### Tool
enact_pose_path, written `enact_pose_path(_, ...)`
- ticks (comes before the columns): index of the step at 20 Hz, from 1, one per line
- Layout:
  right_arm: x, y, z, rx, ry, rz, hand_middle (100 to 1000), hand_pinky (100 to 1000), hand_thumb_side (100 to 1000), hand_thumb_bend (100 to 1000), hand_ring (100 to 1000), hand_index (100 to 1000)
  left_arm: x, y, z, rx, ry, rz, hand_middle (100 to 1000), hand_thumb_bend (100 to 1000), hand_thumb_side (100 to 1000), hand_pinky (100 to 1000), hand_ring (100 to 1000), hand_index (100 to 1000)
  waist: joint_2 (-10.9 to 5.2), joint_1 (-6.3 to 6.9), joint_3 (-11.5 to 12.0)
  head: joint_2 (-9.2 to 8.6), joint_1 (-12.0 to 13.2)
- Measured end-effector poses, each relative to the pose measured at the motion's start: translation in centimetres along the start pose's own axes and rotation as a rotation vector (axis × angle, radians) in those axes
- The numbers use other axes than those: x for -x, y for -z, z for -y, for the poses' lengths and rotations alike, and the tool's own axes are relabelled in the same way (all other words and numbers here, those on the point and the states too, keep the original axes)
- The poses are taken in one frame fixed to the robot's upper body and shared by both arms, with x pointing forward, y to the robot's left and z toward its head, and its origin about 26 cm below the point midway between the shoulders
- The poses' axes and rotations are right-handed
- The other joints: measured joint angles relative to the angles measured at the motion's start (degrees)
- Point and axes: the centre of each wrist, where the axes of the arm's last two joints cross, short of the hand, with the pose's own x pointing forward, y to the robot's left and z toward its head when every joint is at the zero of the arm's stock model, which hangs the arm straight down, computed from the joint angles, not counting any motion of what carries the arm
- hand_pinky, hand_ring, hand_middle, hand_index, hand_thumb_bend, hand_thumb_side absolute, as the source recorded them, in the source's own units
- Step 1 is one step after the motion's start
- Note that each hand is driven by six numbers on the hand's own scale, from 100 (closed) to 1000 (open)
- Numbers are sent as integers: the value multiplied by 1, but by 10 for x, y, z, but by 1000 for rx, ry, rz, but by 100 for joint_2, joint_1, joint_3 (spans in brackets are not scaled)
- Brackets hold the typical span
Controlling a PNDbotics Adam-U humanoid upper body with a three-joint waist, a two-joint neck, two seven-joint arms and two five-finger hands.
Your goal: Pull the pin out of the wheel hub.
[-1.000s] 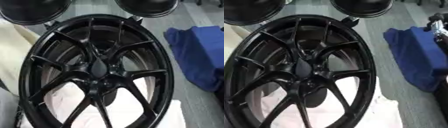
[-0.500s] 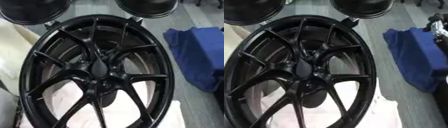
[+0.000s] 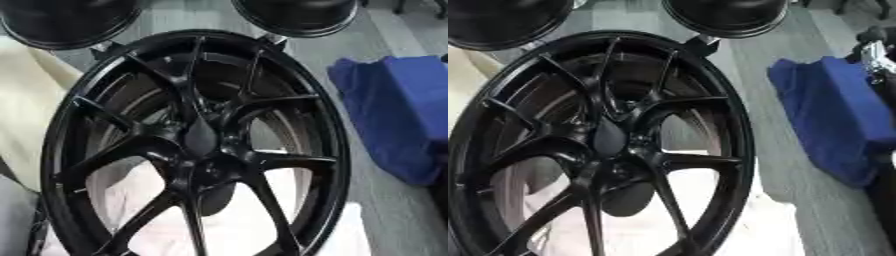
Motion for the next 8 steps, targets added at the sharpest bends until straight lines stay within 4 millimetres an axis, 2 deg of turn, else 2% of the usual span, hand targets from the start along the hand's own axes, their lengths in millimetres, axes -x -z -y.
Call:
enact_pose_path(5, -1, 2, -1, -4, 7, 16, 501, 772, 465, 100, 566, 601, -16, -22, 36, -79, -232, 129, 555, 283, 649, 911, 555, 705, 1, -57, 6, -28, 2)
enact_pose_path(8, -1, 2, -1, -6, 12, 24, 501, 772, 465, 100, 566, 601, -16, -37, 55, -121, -331, 152, 558, 287, 654, 914, 559, 704, 19, -95, 4, -50, 2)
